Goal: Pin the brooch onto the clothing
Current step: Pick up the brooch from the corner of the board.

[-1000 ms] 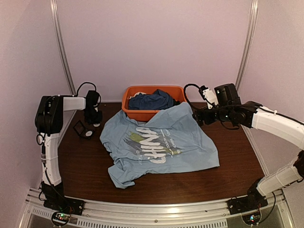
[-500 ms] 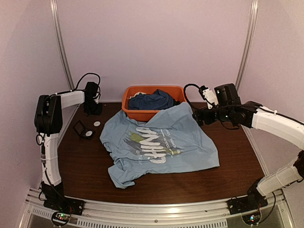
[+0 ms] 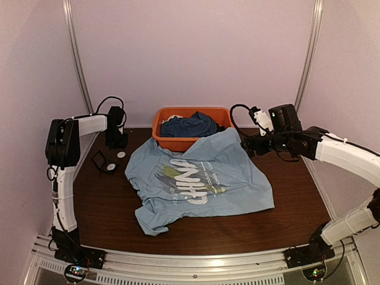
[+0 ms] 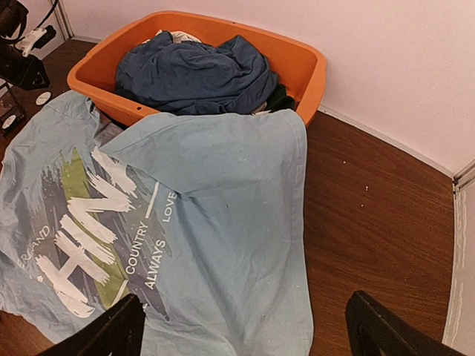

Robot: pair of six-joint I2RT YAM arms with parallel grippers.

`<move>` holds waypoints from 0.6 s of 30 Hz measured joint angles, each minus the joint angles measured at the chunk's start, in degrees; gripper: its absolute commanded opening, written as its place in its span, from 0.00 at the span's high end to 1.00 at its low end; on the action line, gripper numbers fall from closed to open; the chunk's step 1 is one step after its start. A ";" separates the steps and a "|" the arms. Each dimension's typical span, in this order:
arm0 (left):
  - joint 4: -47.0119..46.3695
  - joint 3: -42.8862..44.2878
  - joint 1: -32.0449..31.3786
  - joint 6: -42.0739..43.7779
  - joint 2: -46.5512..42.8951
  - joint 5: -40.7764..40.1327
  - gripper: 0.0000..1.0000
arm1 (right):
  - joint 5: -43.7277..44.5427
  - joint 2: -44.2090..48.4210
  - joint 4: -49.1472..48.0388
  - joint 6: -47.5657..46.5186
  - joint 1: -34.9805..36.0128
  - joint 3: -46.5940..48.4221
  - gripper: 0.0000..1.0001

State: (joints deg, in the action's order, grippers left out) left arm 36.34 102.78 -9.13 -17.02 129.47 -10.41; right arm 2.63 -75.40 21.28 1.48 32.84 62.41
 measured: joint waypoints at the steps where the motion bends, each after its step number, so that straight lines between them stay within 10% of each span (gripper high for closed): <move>1: -0.02 -0.07 0.02 -0.83 0.00 0.22 0.64 | 0.00 0.11 0.02 -0.02 0.00 0.00 0.04; 18: -5.27 -8.72 1.86 -14.80 -2.80 7.80 0.46 | 0.04 1.27 0.37 -0.02 0.11 0.00 0.04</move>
State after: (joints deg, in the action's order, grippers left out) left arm 31.07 94.06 -7.27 -31.81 126.67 -2.61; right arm 2.68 -74.13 21.65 1.45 32.95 62.41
